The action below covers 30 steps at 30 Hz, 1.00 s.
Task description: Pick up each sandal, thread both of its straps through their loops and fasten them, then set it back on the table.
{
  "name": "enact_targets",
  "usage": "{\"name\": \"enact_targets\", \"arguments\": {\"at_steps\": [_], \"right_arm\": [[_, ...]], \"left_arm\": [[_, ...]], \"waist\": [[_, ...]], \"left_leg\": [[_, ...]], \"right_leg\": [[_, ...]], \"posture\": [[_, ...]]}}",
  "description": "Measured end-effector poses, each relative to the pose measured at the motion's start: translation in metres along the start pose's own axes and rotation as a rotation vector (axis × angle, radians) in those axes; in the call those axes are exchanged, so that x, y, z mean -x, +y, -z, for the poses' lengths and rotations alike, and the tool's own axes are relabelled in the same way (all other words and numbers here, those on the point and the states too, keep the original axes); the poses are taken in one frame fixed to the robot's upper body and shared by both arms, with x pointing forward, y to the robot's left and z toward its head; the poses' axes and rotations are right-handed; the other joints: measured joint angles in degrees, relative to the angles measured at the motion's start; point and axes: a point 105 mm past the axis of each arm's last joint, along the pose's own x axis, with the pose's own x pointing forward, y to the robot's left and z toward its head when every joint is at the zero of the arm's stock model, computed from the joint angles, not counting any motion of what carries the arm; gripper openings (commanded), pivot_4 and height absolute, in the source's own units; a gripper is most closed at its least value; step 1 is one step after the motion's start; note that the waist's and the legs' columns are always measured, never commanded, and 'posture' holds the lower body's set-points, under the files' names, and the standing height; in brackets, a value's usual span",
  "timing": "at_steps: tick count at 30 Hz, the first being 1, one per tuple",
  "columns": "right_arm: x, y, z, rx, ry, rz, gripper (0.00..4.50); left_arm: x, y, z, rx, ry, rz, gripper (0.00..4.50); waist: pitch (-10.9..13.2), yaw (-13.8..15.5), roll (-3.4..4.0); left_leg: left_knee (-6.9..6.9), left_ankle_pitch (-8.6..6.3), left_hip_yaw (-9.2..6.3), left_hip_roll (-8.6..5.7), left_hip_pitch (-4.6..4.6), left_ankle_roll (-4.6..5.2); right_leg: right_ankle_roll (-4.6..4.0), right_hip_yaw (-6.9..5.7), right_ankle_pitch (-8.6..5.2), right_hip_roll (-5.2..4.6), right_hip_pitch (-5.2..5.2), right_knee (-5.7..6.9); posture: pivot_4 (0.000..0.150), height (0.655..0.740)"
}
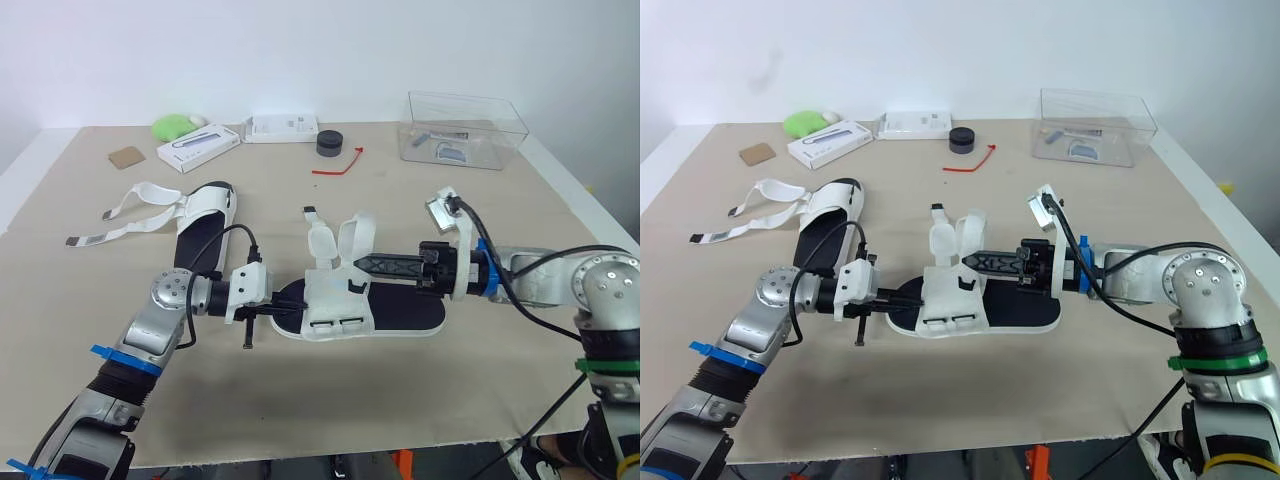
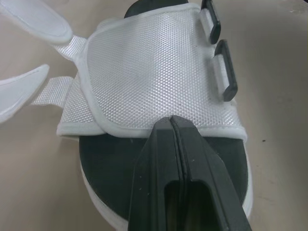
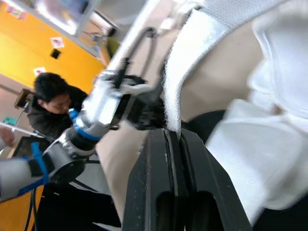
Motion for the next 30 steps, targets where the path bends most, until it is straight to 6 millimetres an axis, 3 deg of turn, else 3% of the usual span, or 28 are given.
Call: {"name": "enact_targets", "arguments": {"at_steps": [5, 18, 30], "right_arm": [[-0.003, -0.014, 0.011, -0.052, 0.102, 0.042, 0.05], [-0.013, -0.006, 0.019, -0.091, 0.219, -0.028, 0.05], [-0.016, -0.014, 0.022, -0.153, 0.216, -0.026, 0.05]], "left_arm": [[-0.001, 0.000, 0.000, 0.000, -0.003, 0.000, 0.00], [-0.002, -0.001, 0.000, -0.015, 0.000, -0.002, 0.00], [-0.002, -0.001, 0.002, -0.021, 0.004, -0.006, 0.00]], "waist": [[0.0, 0.2, 0.00], [0.0, 0.2, 0.00], [0.0, 0.2, 0.01]], "left_leg": [[0.00, -0.03, -0.04, -0.03, -0.05, 0.04], [0.03, -0.02, -0.01, -0.02, -0.04, 0.05], [0.02, -0.02, -0.02, -0.02, -0.03, 0.05]], "right_leg": [[0.07, 0.07, 0.03, -0.10, -0.05, -0.03], [0.13, 0.11, 0.07, -0.09, -0.05, -0.06], [0.13, 0.11, 0.07, -0.07, -0.04, -0.06]], "posture": [[0.150, 0.7400], [0.150, 0.7400], [0.150, 0.7400]]}}
